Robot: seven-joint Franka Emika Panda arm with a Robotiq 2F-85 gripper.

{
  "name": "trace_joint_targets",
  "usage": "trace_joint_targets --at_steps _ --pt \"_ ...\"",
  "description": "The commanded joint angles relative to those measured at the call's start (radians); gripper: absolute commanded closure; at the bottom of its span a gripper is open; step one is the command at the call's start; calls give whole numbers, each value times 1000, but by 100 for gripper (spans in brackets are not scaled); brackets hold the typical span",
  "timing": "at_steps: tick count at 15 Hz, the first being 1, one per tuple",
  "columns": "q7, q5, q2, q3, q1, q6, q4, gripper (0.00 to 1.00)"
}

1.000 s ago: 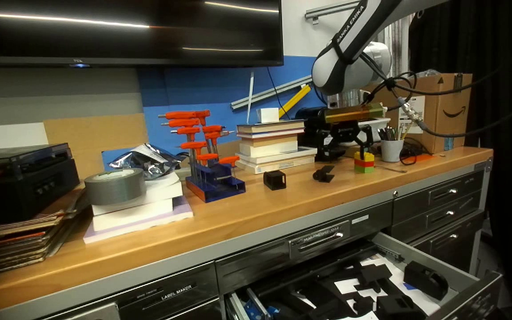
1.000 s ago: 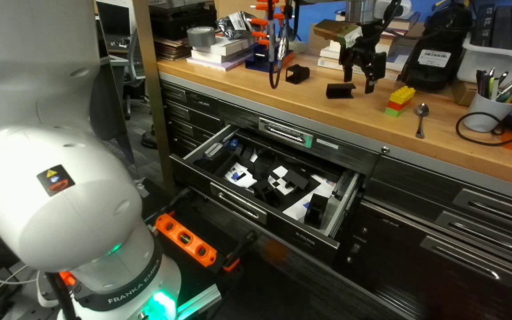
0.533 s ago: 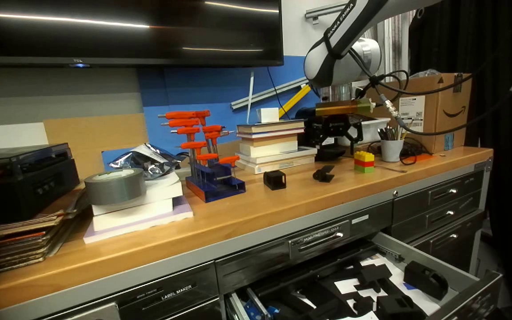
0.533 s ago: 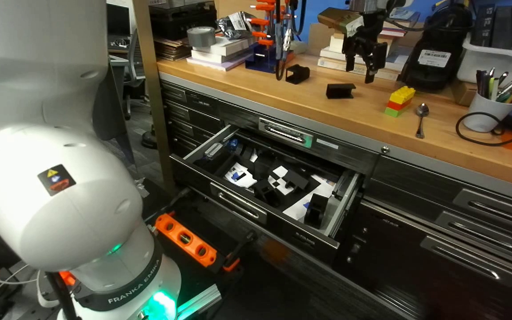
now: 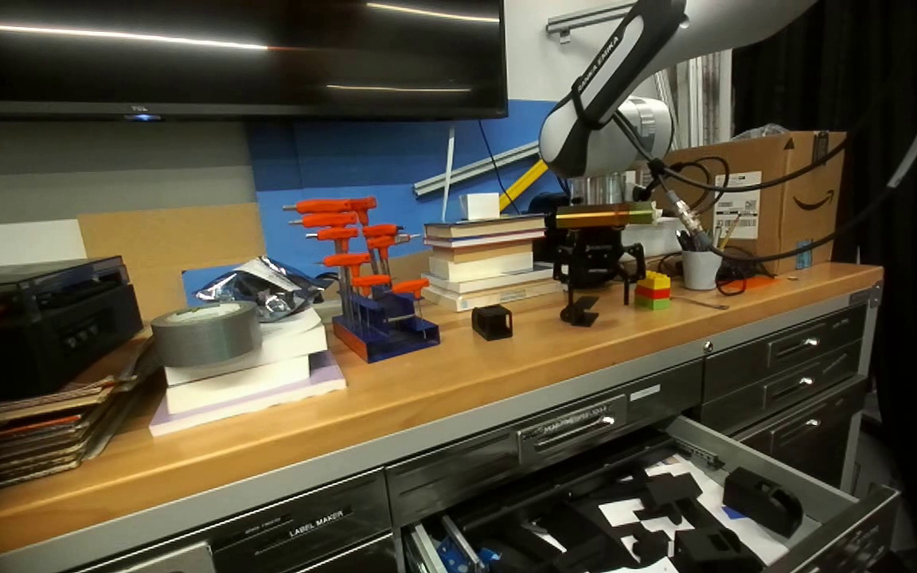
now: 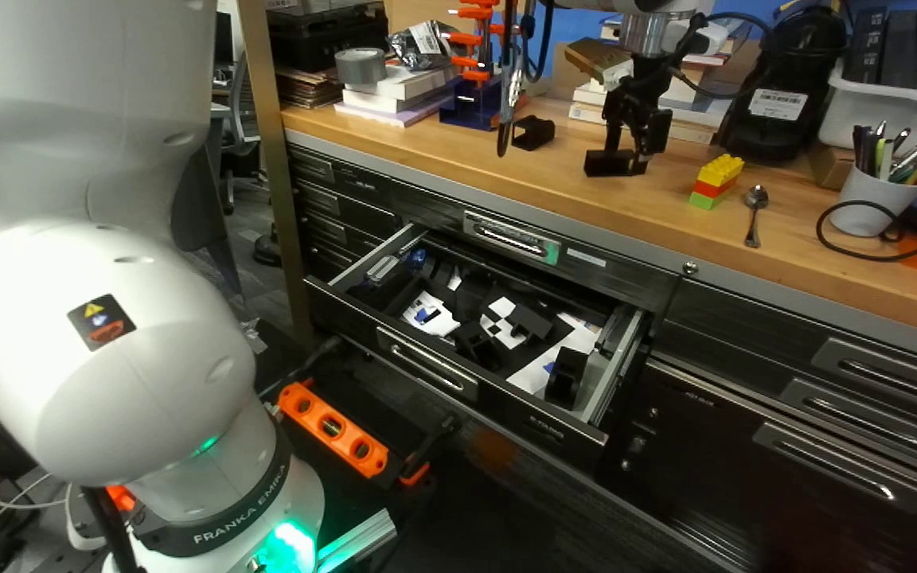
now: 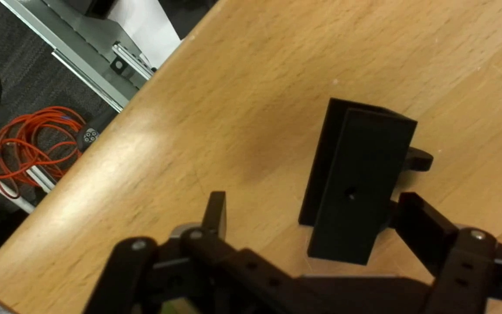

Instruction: Put the three black objects in the open drawer and close it

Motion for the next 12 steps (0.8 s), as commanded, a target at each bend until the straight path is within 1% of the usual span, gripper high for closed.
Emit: trace_joint_targets --at_steps 1,5,9,12 --pt "24 38 29 -6 7 -39 46 0" --pt "32 53 39 -4 5 -49 54 0" --pt "19 81 35 3 1 -89 61 0" --pt "28 77 27 2 9 -113 59 0"
